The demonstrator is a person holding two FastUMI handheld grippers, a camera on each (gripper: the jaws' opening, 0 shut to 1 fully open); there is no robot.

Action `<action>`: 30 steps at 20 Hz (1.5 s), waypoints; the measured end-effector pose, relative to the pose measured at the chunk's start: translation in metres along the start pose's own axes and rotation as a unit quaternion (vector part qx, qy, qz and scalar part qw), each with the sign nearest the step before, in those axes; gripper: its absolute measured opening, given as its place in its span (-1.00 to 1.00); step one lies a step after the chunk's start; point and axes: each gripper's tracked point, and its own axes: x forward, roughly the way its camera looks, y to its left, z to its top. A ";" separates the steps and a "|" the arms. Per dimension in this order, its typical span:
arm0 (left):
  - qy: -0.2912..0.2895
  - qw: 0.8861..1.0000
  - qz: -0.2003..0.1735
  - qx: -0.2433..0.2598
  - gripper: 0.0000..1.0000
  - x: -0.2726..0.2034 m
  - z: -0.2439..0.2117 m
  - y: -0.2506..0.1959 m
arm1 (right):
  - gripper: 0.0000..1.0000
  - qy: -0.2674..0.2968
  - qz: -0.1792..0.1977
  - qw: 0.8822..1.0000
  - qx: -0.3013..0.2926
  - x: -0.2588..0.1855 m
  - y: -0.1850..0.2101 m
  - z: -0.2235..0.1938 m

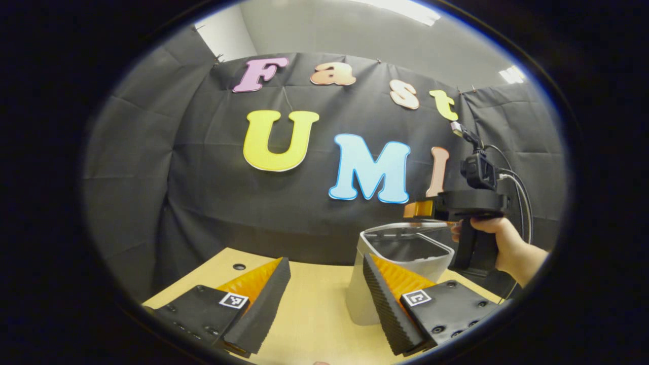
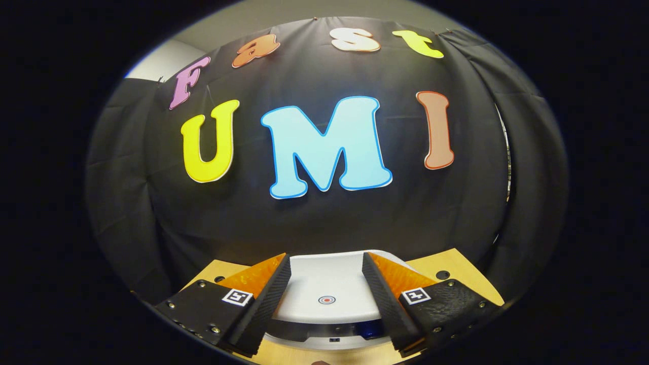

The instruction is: Press the lid of the desktop garbage bin to open it, pick up the crumpled paper on the desktop and throw it into the bin, then pick up the pop can on the desktop and drop it into the bin, and finally close the garbage bin lid.

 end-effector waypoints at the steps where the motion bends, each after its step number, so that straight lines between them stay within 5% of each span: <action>1: 0.000 1.000 0.000 0.001 0.90 0.000 -0.001 0.000 | 0.82 -0.002 0.000 1.000 -0.004 0.001 0.000 -0.003; 9: 0.003 1.000 -0.001 0.003 0.90 0.003 -0.002 0.000 | 0.84 -0.031 -0.012 0.998 -0.059 0.006 -0.001 -0.019; 30: 0.016 1.000 0.007 -0.003 0.92 -0.003 -0.008 -0.001 | 0.89 -0.047 -0.013 0.997 -0.057 0.012 -0.009 -0.053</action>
